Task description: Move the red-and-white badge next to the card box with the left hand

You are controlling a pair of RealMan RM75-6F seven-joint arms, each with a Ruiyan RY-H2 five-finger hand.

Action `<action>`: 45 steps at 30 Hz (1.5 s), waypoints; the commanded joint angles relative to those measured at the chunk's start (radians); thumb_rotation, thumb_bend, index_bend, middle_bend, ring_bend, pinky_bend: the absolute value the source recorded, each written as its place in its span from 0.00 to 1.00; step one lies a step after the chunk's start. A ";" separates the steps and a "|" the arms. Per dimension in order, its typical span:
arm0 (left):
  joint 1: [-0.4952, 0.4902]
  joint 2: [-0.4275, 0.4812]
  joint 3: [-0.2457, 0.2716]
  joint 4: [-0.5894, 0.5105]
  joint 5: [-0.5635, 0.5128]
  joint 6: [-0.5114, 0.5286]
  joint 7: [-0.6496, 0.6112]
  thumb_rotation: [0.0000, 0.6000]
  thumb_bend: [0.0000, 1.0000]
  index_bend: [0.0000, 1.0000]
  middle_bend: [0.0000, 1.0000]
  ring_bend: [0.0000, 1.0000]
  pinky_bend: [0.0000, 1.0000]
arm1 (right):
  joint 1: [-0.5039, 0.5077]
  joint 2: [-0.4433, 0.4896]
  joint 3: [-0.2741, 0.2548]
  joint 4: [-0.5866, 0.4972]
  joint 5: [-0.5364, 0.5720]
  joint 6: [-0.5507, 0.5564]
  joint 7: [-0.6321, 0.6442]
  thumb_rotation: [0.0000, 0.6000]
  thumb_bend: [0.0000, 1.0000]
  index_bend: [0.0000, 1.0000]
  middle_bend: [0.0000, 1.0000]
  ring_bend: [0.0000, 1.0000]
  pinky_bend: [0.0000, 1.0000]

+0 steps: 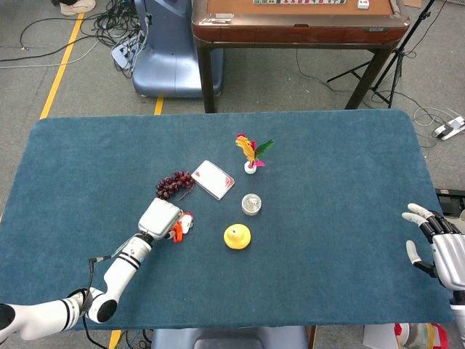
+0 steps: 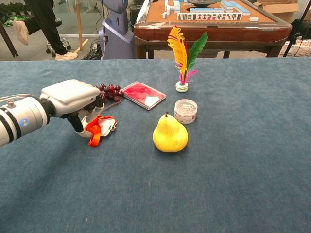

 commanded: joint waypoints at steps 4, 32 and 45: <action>-0.010 -0.004 -0.011 -0.003 -0.007 0.004 0.012 1.00 0.00 0.77 1.00 0.99 1.00 | 0.000 0.000 -0.001 0.000 -0.002 -0.001 0.000 1.00 0.47 0.27 0.20 0.16 0.36; -0.047 -0.073 -0.044 0.034 -0.024 0.030 0.045 1.00 0.00 0.77 1.00 0.99 1.00 | -0.004 0.005 -0.001 -0.002 0.004 0.000 0.007 1.00 0.47 0.27 0.20 0.16 0.36; -0.072 -0.090 -0.055 0.050 -0.043 0.015 0.068 1.00 0.00 0.77 1.00 1.00 1.00 | -0.004 0.005 -0.001 -0.004 0.006 -0.003 0.008 1.00 0.47 0.27 0.20 0.16 0.36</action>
